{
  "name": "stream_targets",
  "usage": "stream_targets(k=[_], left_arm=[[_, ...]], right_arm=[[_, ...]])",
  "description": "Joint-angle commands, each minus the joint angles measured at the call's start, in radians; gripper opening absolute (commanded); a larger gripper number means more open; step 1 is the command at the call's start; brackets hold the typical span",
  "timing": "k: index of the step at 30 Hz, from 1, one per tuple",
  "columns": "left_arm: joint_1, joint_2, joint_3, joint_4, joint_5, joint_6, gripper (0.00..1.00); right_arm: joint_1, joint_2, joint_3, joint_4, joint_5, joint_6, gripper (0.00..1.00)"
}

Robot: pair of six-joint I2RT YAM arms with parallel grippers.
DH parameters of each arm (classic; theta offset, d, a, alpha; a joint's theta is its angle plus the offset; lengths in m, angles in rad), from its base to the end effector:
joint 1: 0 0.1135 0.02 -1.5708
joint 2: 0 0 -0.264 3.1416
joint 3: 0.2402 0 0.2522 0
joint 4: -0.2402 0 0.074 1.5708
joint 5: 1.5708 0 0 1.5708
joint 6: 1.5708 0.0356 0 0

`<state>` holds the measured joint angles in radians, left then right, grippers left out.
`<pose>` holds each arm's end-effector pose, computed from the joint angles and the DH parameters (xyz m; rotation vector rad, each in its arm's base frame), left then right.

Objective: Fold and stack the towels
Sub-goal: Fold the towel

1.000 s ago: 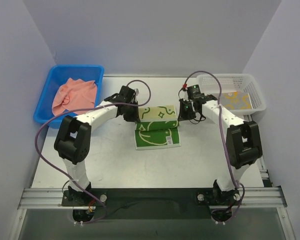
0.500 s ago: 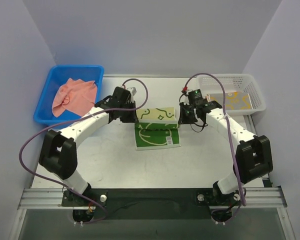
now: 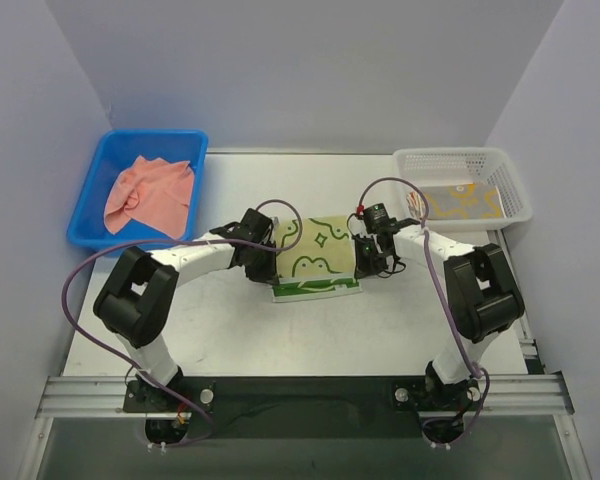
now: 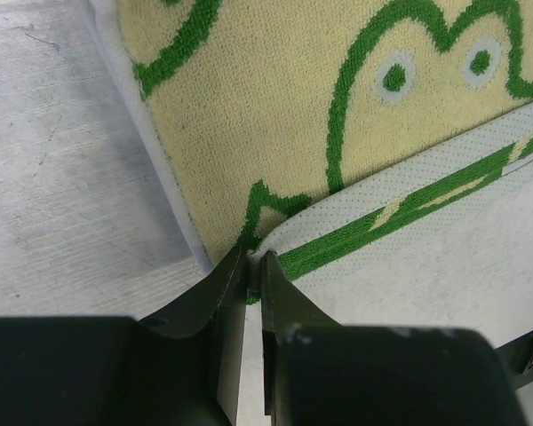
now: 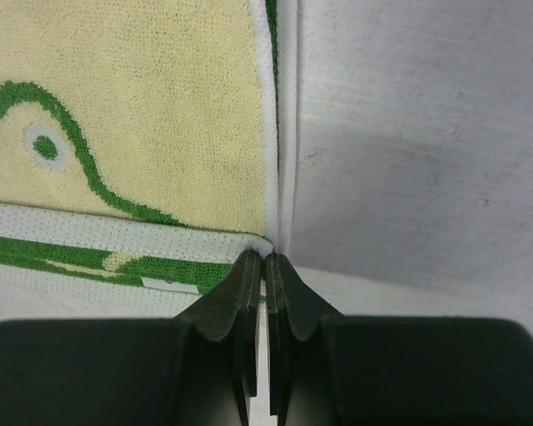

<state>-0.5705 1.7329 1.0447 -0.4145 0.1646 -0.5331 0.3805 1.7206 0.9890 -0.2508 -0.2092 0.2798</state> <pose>0.2823 -0.1881 0.1674 0.1066 2.7761 -0.5423 0.3149 0.1339 0.1650 -0.2138 2.5969 0.5145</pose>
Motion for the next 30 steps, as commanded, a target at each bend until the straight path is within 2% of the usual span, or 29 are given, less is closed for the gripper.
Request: stream_targets(k=[1, 7, 14, 23, 30], left_arm=[[-0.002, 0.004, -0.015, 0.017, -0.048, 0.002, 0.0], [-0.005, 0.008, -0.025, 0.02, -0.048, -0.002, 0.0], [-0.019, -0.055, -0.037, 0.02, -0.053, -0.01, 0.01], [-0.022, -0.133, 0.035, -0.007, -0.077, -0.002, 0.01], [-0.043, -0.131, -0.017, 0.017, -0.077, -0.027, 0.01]], right_arm=[[-0.014, 0.011, -0.003, -0.01, 0.088, -0.01, 0.0], [-0.012, -0.019, -0.01, -0.011, 0.103, -0.011, 0.0], [-0.012, -0.084, -0.013, -0.016, 0.108, -0.013, 0.0], [-0.012, -0.162, 0.039, -0.027, 0.131, -0.016, 0.0], [-0.012, -0.182, 0.039, -0.033, 0.139, -0.031, 0.0]])
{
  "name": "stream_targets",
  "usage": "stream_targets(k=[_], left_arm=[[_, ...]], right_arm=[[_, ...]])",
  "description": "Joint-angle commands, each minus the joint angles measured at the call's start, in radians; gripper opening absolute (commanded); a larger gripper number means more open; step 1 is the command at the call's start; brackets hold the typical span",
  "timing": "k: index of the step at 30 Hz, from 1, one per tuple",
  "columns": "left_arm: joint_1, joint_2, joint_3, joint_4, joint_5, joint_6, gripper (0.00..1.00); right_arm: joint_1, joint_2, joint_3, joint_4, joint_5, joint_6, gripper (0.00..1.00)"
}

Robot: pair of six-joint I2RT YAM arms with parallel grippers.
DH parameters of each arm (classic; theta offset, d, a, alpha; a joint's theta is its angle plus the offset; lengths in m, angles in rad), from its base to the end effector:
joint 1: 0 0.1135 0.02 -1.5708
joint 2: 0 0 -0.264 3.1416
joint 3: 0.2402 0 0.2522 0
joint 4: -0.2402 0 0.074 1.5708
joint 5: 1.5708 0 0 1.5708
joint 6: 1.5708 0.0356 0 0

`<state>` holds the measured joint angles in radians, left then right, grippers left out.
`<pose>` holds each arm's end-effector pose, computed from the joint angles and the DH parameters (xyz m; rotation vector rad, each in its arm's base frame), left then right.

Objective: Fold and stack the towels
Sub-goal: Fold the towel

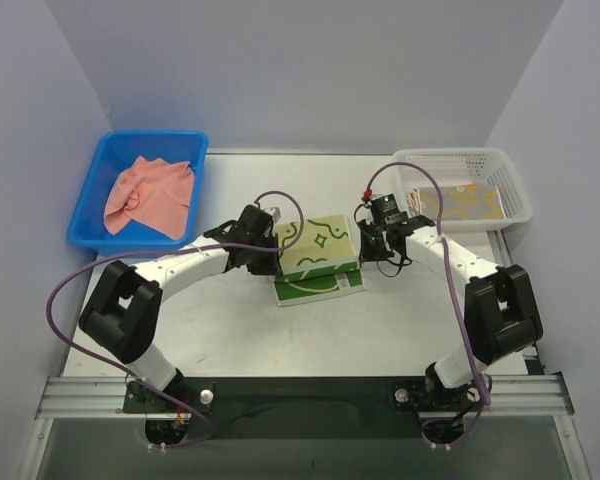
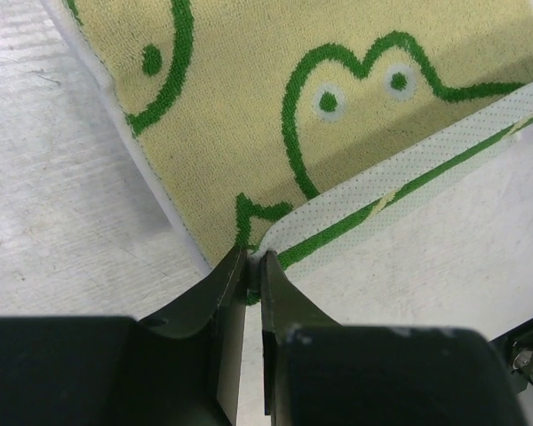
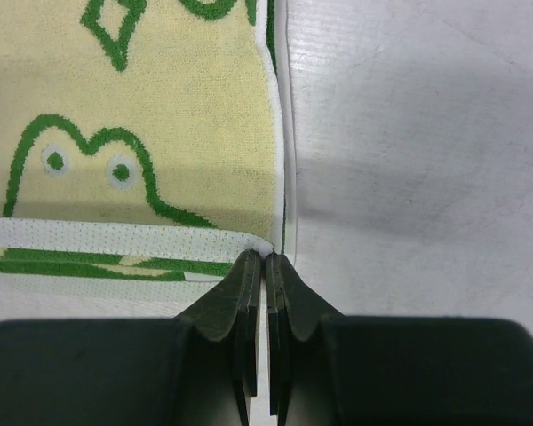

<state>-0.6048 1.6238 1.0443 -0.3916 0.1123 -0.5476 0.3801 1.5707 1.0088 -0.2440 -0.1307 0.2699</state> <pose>0.2721 -0.1929 0.2029 0.1214 2.6384 -0.5693 0.3093 0.1286 0.2189 -0.1966 2.4100 0.4604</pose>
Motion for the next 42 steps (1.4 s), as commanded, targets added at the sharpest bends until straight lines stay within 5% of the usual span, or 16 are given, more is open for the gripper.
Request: stream_targets(k=[1, 16, 32, 42], left_arm=[[-0.01, -0.015, -0.036, 0.003, -0.02, -0.017, 0.01], [-0.053, 0.119, -0.102, 0.096, -0.005, -0.063, 0.01], [-0.076, -0.024, 0.003, -0.009, -0.086, -0.055, 0.01], [-0.133, 0.043, -0.056, 0.072, -0.069, -0.104, 0.02]], right_arm=[[-0.012, -0.022, 0.005, -0.04, 0.059, -0.023, 0.0], [-0.014, 0.107, -0.064, 0.04, 0.065, -0.003, 0.0], [-0.012, -0.077, 0.007, -0.001, 0.106, -0.001, 0.0], [-0.014, -0.043, -0.05, 0.002, 0.118, 0.025, 0.0]])
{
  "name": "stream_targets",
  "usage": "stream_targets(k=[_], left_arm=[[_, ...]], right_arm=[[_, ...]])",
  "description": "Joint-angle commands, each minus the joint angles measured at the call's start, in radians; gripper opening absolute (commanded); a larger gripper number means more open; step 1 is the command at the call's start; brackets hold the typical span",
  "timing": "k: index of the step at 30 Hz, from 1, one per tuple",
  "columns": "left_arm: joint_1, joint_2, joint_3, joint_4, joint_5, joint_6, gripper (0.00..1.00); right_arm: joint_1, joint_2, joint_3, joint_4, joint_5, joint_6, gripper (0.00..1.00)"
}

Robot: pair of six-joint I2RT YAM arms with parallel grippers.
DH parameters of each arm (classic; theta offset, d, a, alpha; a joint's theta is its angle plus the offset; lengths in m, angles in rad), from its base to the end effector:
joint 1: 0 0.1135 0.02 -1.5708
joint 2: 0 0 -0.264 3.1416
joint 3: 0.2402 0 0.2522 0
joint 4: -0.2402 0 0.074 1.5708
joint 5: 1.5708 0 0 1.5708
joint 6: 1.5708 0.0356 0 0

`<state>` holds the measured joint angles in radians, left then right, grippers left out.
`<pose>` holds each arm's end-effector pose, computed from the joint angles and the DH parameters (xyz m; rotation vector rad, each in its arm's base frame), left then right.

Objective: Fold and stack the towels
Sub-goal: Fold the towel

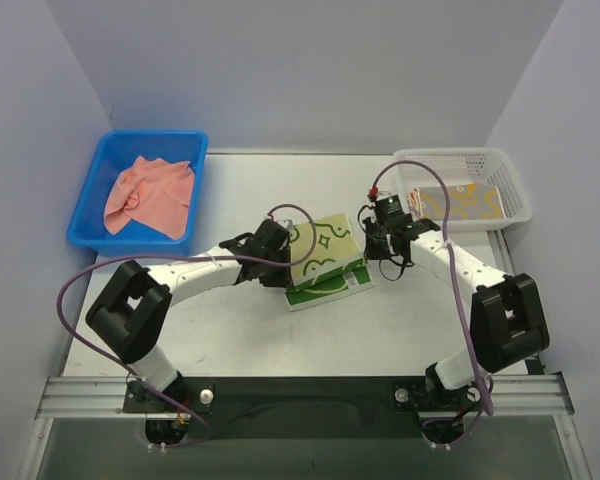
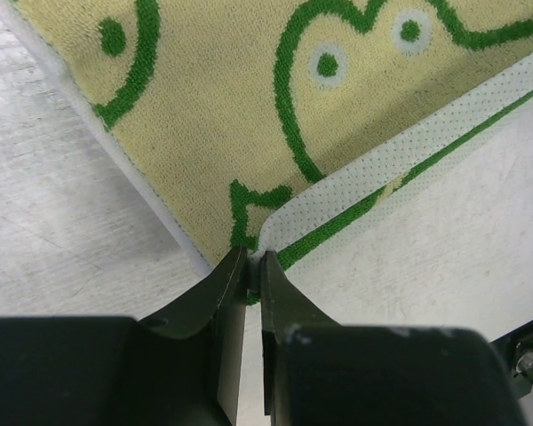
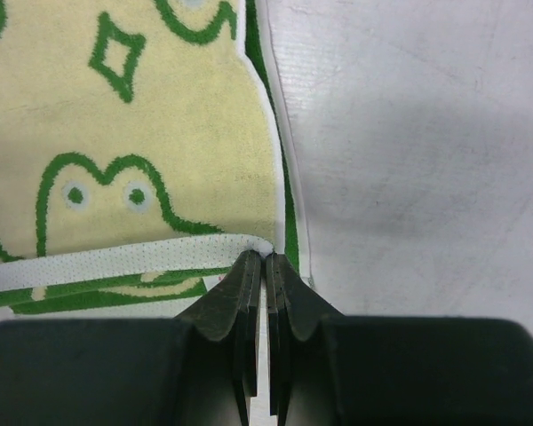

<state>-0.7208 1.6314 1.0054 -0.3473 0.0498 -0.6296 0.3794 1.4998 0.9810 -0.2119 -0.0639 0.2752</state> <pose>0.2477 -0.2200 0.1915 0.1411 2.6460 -0.5616 0.3013 0.1226 0.2344 -0.1548 2.3292 0.4058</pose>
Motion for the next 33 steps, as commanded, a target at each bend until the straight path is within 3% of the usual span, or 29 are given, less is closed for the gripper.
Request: stream_targets(k=[1, 6, 14, 15, 18, 20, 23, 26, 31, 33], left_arm=[[-0.02, 0.051, -0.021, 0.045, -0.008, -0.03, 0.01], [-0.048, 0.146, -0.022, 0.07, -0.005, -0.051, 0.01], [-0.057, 0.13, -0.047, 0.042, -0.033, -0.048, 0.08], [-0.057, 0.111, -0.048, 0.042, -0.028, -0.048, 0.08], [-0.069, 0.059, -0.039, 0.021, -0.011, -0.048, 0.15], [-0.087, 0.019, -0.037, -0.001, -0.01, -0.045, 0.22], [-0.112, -0.076, -0.04, -0.021, 0.001, -0.042, 0.51], [-0.152, -0.195, -0.059, -0.021, 0.007, -0.038, 0.62], [-0.163, -0.252, -0.08, 0.005, -0.025, -0.018, 0.63], [-0.154, -0.223, -0.059, -0.001, -0.042, -0.007, 0.56]], right_arm=[[-0.014, 0.057, -0.025, -0.029, 0.053, 0.025, 0.0], [-0.019, 0.14, -0.048, -0.001, 0.052, 0.062, 0.0], [-0.02, 0.142, -0.074, 0.005, 0.058, 0.076, 0.0], [-0.02, 0.125, -0.079, 0.005, 0.059, 0.079, 0.02], [-0.02, 0.067, -0.093, 0.0, 0.056, 0.088, 0.21], [-0.02, 0.018, -0.11, -0.007, 0.05, 0.09, 0.28], [-0.014, -0.1, -0.137, -0.017, 0.039, 0.091, 0.35], [0.001, -0.235, -0.16, -0.021, 0.018, 0.097, 0.38], [0.023, -0.262, -0.134, -0.021, -0.02, 0.117, 0.4], [0.026, -0.212, -0.099, -0.02, -0.049, 0.137, 0.39]])
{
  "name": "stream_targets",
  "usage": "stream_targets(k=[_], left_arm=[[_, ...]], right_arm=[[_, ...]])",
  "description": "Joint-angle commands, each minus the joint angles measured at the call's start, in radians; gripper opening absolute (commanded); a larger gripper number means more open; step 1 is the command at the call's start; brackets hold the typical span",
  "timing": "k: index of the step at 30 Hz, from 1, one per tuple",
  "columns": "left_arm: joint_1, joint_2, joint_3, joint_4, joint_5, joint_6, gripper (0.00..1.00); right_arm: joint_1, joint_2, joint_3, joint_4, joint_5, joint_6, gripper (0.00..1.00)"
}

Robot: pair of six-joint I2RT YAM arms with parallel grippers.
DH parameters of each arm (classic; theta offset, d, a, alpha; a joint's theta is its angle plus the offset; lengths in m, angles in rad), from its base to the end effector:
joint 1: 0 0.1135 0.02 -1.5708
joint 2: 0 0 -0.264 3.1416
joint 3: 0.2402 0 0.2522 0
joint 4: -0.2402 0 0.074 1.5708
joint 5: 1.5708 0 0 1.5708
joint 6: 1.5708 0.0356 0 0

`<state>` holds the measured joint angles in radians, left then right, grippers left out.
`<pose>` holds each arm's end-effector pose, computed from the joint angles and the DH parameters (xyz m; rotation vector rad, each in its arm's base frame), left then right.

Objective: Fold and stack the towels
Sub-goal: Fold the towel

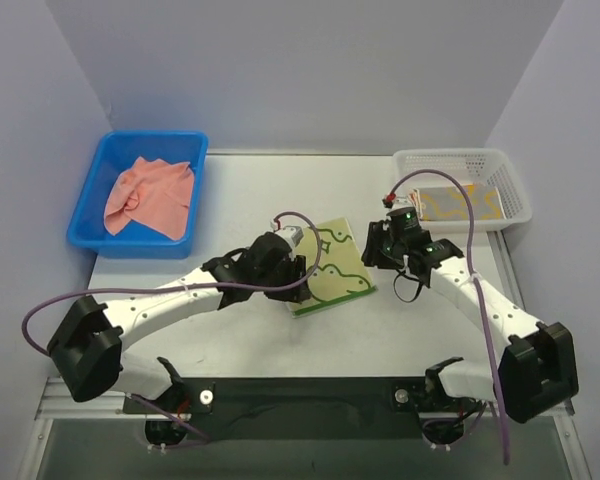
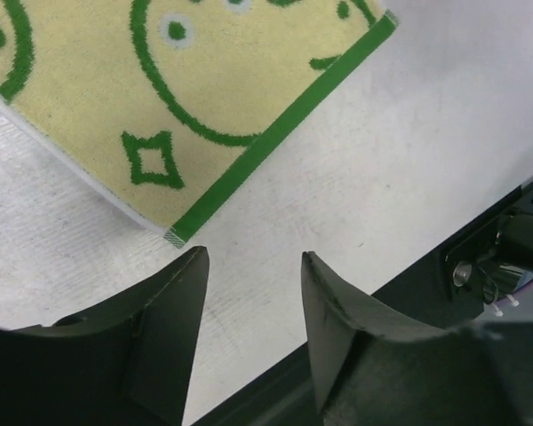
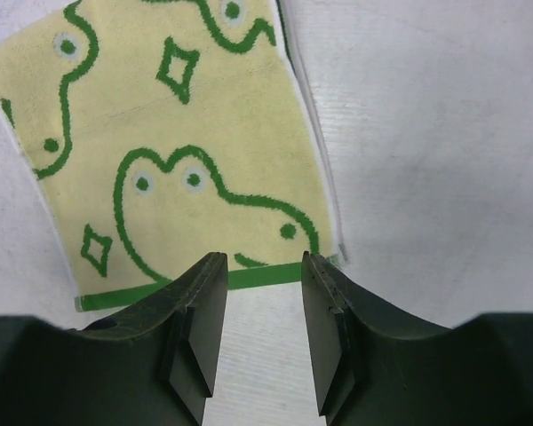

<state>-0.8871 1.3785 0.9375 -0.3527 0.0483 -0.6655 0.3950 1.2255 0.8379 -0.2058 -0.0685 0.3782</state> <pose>0.1841 -0.2286 0.2442 0.3026 2.4949 -0.7641 0.2491 0.1065 0.2636 -0.0588 2.2082 0.5129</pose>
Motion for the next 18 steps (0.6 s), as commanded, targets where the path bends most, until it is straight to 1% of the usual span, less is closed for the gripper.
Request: stream_targets(k=[1, 2, 5, 6, 9, 11, 16, 18], left_arm=[[0.02, 0.048, 0.038, 0.004, -0.041, 0.035, 0.55], [0.023, 0.089, 0.052, 0.004, -0.065, 0.037, 0.54], [0.027, 0.171, 0.106, 0.004, -0.048, 0.041, 0.51], [0.027, 0.229, 0.115, 0.003, -0.044, 0.038, 0.49], [0.028, 0.325, 0.126, -0.015, 0.002, 0.027, 0.44], [0.028, 0.361, 0.109, -0.017, 0.022, 0.023, 0.43], [0.037, 0.353, 0.034, -0.051, 0.018, 0.015, 0.42], [0.04, 0.317, -0.017, -0.055, 0.027, 0.017, 0.42]], right_arm=[[0.011, 0.083, 0.052, -0.023, -0.053, 0.057, 0.38], [0.016, 0.124, 0.056, -0.012, -0.056, 0.068, 0.38], [0.019, 0.183, 0.044, 0.012, -0.054, 0.113, 0.36], [0.012, 0.215, 0.015, 0.025, -0.054, 0.123, 0.35], [-0.011, 0.259, -0.034, 0.057, -0.06, 0.169, 0.33], [-0.033, 0.275, -0.075, 0.057, -0.071, 0.186, 0.32], [-0.056, 0.267, -0.146, 0.016, -0.129, 0.229, 0.3], [-0.056, 0.244, -0.183, 0.008, -0.16, 0.252, 0.29]])
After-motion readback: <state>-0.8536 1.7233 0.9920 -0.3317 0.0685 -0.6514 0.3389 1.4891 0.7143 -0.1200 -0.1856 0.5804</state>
